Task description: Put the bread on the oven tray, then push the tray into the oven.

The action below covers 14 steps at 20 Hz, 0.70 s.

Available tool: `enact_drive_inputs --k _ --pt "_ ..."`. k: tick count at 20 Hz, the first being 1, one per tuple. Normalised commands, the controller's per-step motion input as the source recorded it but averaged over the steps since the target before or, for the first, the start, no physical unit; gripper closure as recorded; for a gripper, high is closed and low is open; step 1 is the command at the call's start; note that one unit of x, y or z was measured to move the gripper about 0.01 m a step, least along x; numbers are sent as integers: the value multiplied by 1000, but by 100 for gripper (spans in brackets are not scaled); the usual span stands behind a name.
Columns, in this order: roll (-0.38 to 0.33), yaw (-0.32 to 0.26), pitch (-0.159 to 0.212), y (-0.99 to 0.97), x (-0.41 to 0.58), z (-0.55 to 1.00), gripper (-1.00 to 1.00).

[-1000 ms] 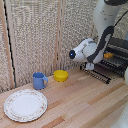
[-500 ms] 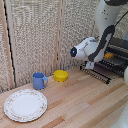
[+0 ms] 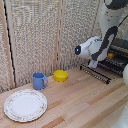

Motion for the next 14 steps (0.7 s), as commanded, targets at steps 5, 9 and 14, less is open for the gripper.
enact_drive_inputs --k 5,9,14 --pt "4 6 -59 -1000 -157 375 100" --pt "42 3 -92 -849 -94 234 100" --pt "51 -5 -128 -205 -2 232 -100"
